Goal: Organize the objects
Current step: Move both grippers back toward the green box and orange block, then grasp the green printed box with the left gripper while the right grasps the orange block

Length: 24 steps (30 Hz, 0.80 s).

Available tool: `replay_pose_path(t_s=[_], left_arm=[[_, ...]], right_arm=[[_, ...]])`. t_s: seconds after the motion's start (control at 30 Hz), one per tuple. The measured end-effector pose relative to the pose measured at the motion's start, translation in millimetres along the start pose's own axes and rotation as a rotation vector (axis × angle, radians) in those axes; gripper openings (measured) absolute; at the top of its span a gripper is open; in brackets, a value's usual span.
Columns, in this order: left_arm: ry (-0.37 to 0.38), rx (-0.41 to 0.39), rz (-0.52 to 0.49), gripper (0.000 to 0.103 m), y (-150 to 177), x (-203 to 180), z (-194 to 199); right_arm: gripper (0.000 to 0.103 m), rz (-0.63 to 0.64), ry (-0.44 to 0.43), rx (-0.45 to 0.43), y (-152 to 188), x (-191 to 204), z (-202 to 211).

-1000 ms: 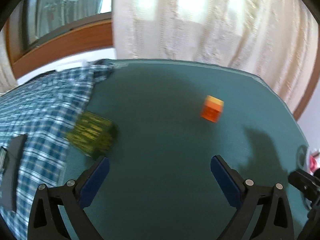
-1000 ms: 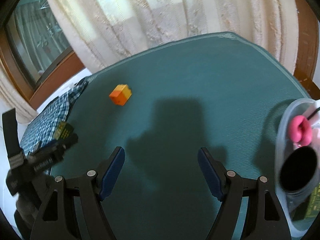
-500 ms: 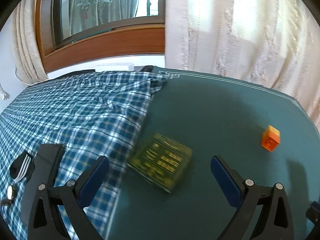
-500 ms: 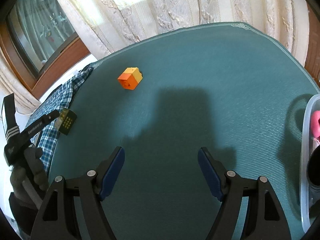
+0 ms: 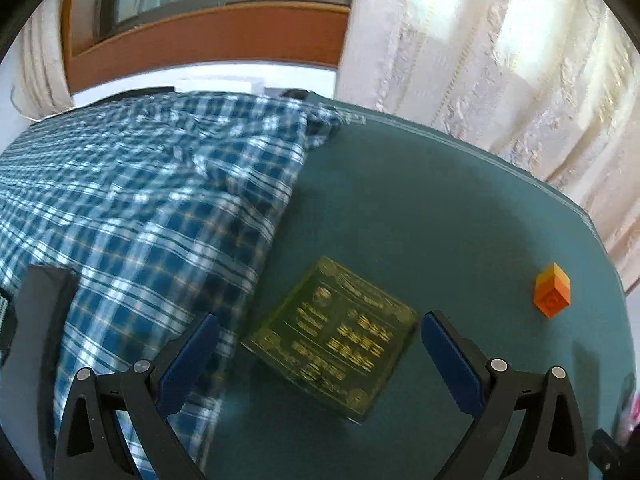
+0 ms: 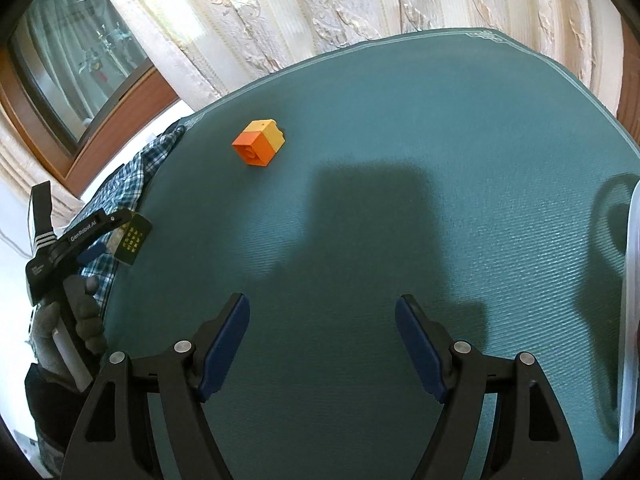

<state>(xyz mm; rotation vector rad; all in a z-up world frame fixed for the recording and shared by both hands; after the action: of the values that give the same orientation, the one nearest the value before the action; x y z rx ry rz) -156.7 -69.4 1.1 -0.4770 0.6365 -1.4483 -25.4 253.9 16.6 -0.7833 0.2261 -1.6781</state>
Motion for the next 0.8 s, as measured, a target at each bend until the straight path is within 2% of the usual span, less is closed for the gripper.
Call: replay_pose_path(t_s=[0.33, 0.47, 0.7, 0.77, 0.8], left_arm=[[0.059, 0.004, -0.177, 0.103, 22.5, -49.7, 14.5], [-0.015, -0.040, -0.232, 0.103, 20.1, -59.6, 17.7], [-0.092, -0.044, -0.175, 0.102, 7.4, -42.4, 4.7], [-0.105, -0.048, -0.179, 0.099, 5.3, -42.5, 3.0], [-0.101, -0.046, -0.184, 0.092, 4.6, -43.6, 1.9]], right_arm=[[0.077, -0.009, 0.000, 0.003, -0.1, -2.2, -1.8], [0.077, 0.002, 0.001, 0.003, -0.6, 0.2, -2.1], [0.077, 0.039, 0.004, 0.003, -4.8, 10.4, -6.9], [0.077, 0.056, 0.006, 0.006, -7.0, 15.4, -11.4], [0.077, 0.064, 0.006, 0.009, -7.9, 17.7, -13.5]])
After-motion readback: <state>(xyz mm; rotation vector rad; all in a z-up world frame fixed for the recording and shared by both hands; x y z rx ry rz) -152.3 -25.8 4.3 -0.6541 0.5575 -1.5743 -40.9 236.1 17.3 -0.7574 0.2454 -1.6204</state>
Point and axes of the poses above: each gripper's, at about its wrist camera, not at the fingertips, and z roughly against the way its jaws point, x to its left, y to its underside, the point moved 4 cm from there along -z, roughly the way its jaws point, and after that the axes turned 3 degrees about -z, right-handed, at the moved point
